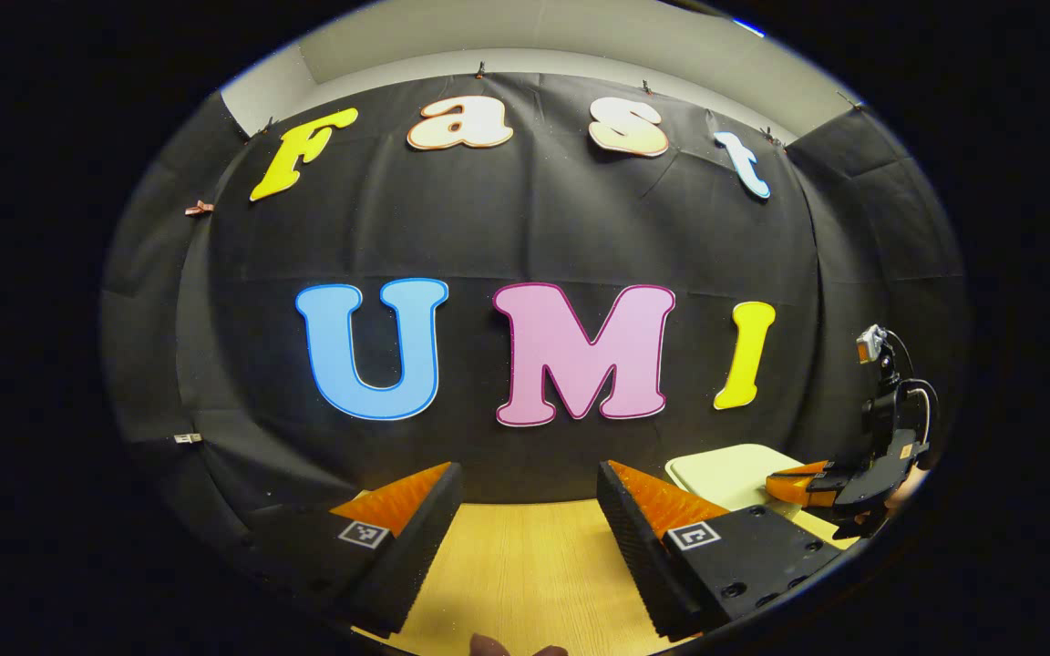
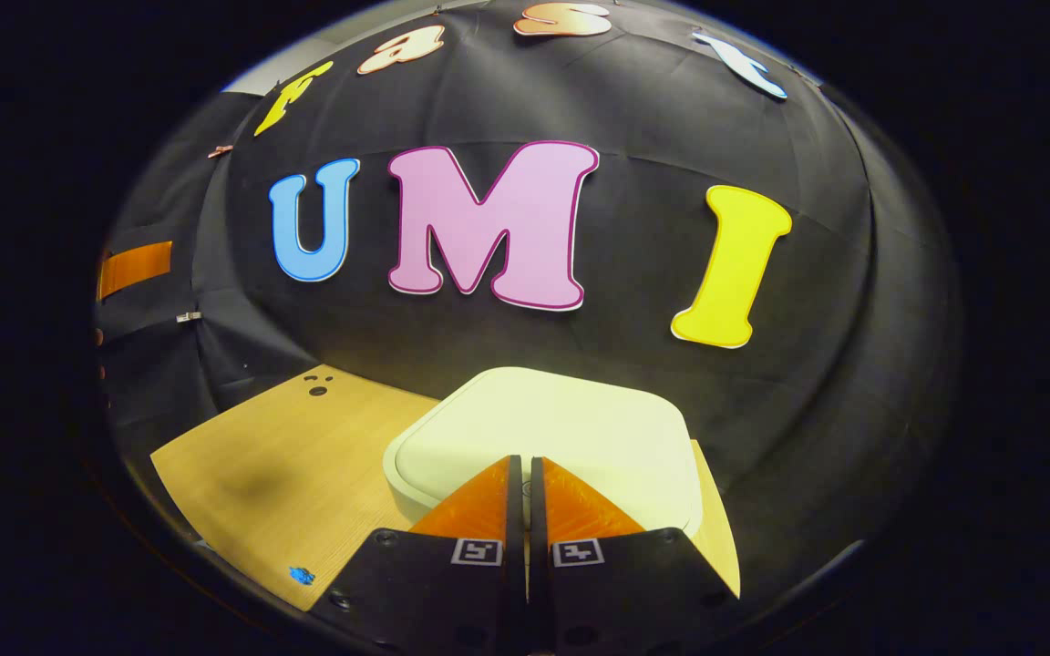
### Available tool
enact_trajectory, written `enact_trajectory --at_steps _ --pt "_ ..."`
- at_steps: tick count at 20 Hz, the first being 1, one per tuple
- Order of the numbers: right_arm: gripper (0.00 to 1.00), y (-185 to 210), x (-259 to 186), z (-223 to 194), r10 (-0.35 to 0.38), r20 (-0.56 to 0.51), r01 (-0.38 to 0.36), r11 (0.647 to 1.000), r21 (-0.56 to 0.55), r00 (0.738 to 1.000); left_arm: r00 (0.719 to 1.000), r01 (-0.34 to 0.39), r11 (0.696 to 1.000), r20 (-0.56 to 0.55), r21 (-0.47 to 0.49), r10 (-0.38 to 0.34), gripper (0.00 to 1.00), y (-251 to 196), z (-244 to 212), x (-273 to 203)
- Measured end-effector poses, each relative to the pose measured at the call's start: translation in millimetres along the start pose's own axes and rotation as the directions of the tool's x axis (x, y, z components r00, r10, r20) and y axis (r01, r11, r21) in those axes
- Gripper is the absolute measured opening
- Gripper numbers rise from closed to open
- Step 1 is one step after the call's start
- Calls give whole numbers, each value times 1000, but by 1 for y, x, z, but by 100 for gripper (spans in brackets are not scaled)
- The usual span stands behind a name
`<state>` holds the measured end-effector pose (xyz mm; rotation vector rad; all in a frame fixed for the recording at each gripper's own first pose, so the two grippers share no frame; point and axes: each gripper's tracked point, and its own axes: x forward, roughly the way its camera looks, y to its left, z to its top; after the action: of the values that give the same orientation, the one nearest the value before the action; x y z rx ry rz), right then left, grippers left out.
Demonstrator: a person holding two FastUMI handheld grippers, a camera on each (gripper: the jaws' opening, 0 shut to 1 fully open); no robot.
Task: Press the lid of the desktop garbage bin to open it, pick up the crumpled paper on the desktop and throw it into the bin, then pick up the pop can on the desktop and drop it into the bin, and finally close the garbage bin lid.
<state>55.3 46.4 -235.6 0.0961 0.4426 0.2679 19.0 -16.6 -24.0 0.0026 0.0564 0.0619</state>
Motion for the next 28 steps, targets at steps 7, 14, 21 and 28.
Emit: enact_trajectory --at_steps 7,14,21,28 --pt "6 -2 -2 7 3 11 -4 999 33 1000 1000 -1 1000 -1 -11 1 95 1 -1 0" --pt "5 -10 -17 53 -27 125 25 999 23 992 1000 -13 1000 -4 -16 13 95 9 -3 -5" --pt "5 -16 -29 82 -52 196 54 999 -8 979 1000 -7 1000 -5 -23 7 95 7 -5 -6" --pt "5 -14 -49 103 -51 263 54 999 -5 964 1000 3 1000 -16 -18 -3 95 5 -10 -6"
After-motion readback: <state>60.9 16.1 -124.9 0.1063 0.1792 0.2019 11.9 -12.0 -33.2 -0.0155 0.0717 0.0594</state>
